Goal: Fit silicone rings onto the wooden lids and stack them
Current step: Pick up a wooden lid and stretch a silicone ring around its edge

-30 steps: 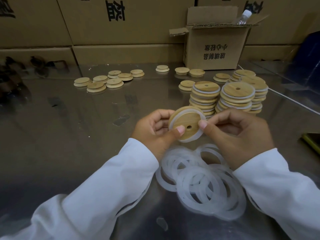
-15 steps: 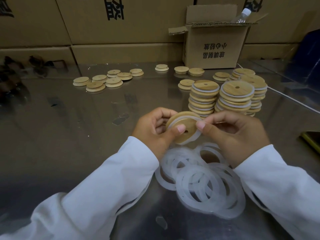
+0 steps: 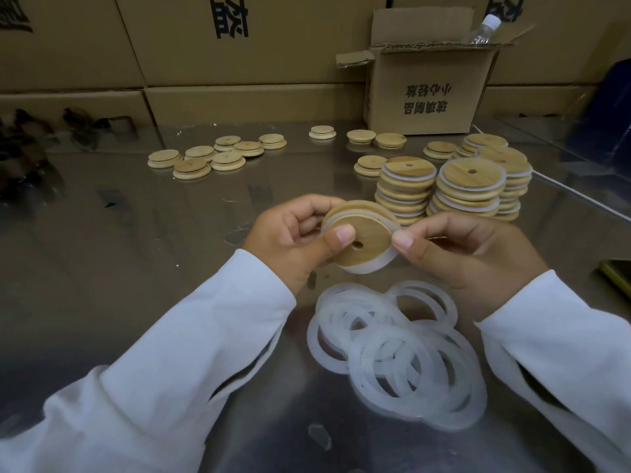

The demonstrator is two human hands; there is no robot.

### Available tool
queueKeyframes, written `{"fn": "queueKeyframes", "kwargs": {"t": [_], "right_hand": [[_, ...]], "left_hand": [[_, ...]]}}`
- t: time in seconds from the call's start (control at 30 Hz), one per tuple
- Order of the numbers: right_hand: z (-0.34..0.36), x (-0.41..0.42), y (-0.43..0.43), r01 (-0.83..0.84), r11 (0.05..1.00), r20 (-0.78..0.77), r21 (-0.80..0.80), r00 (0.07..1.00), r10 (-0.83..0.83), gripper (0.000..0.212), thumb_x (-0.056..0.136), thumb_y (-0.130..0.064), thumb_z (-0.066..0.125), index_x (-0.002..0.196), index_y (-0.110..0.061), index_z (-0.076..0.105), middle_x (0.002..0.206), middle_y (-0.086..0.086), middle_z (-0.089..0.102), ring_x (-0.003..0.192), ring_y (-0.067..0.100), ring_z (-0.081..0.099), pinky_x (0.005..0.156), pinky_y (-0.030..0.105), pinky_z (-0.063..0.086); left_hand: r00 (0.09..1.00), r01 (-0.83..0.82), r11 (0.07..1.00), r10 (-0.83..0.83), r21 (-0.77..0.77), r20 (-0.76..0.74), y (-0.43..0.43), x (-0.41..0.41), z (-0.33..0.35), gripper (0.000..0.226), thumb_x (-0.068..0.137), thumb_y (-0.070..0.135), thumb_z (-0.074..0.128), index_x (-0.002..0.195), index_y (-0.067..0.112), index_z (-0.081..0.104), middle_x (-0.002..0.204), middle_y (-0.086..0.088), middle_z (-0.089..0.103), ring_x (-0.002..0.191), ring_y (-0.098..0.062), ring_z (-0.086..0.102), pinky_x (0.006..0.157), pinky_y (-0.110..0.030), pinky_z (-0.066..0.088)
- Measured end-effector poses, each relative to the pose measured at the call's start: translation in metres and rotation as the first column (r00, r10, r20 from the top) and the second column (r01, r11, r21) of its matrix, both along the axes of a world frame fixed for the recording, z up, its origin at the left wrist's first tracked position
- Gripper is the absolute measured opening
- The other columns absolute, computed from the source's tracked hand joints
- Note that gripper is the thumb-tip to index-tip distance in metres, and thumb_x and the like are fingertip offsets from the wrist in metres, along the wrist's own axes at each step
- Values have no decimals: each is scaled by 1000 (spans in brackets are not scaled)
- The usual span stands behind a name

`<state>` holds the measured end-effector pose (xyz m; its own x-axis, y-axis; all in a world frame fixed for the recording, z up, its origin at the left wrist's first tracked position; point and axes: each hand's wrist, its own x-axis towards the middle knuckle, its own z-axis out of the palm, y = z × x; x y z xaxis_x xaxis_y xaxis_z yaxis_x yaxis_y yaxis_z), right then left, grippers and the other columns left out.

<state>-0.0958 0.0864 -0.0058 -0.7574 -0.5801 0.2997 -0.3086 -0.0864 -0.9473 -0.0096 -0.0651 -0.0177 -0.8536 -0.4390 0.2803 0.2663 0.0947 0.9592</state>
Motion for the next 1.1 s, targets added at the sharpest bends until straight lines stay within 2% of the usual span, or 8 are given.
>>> {"fn": "queueKeyframes", "kwargs": {"t": [0.1, 0.2, 0.37, 0.53, 0.7, 0.83, 0.9, 1.1], "right_hand": [[-2, -1, 1, 24, 999, -40, -33, 999, -25, 5, 64, -21, 74, 62, -21, 69, 68, -1, 71, 62, 8, 64, 62, 16, 53], [-8, -1, -1, 92, 995, -115, -25, 989, -95, 11, 70, -12, 73, 65, -19, 66, 71, -2, 70, 62, 10, 63, 61, 15, 52], [-16, -1, -4, 249, 968, -224, 28, 946, -236, 6, 69, -29, 68, 71, -27, 63, 68, -6, 66, 67, 9, 62, 66, 23, 52], [-16, 0, -5, 325, 944, -312, 65, 905, -290, 8, 69, -36, 62, 65, -29, 63, 69, -14, 66, 68, 0, 61, 62, 10, 47], [-20, -5, -6, 357, 926, -417, 121, 865, -279, 13, 76, -26, 66, 65, -29, 61, 88, -15, 55, 80, 5, 57, 73, 16, 43], [-22, -9, -7, 356, 918, -453, 177, 857, -245, 16, 81, -18, 63, 67, -24, 58, 97, -9, 47, 79, -5, 48, 67, -4, 32], [-23, -8, -8, 341, 919, -449, 198, 865, -224, 25, 83, -14, 62, 64, -27, 52, 97, -8, 46, 78, -6, 46, 65, -6, 30], [-23, -8, -10, 323, 919, -452, 225, 870, -195, 20, 86, -12, 57, 69, -20, 51, 97, -6, 46, 76, -2, 45, 66, -4, 31]], "left_hand": [[1000, -6, 1000, 5, 22, 19, 3, 0, -3, 28, 62, 16, 78, 86, 12, 64, 75, 0, 72, 72, -15, 67, 66, -31, 56], [999, -32, 996, 30, 80, 16, 13, -1, -8, 27, 54, 20, 70, 78, 10, 63, 71, -2, 71, 68, -16, 67, 65, -31, 58], [990, -134, 985, 129, 107, 58, 21, -5, -15, 13, 68, 5, 72, 71, 13, 62, 70, -5, 70, 68, -20, 68, 65, -34, 58], [979, -196, 973, 187, 124, 79, 22, -4, -14, 12, 70, 8, 73, 74, 14, 64, 82, -15, 71, 79, -33, 68, 75, -46, 56], [978, -196, 975, 187, 102, 91, 23, -4, -15, 13, 70, 7, 74, 74, 14, 63, 82, -14, 71, 76, -28, 68, 67, -41, 58], [980, -186, 979, 179, 86, 81, 23, -5, -12, 14, 70, 4, 73, 74, 13, 62, 74, -7, 71, 68, -20, 68, 62, -34, 59], [981, -184, 981, 178, 70, 78, 22, -6, -10, 15, 71, 1, 72, 73, 11, 62, 68, -1, 70, 63, -15, 67, 59, -30, 58], [981, -184, 980, 178, 80, 77, 20, -6, -7, 12, 74, 0, 68, 77, 11, 62, 77, -10, 68, 75, -27, 66, 72, -41, 56]]}}
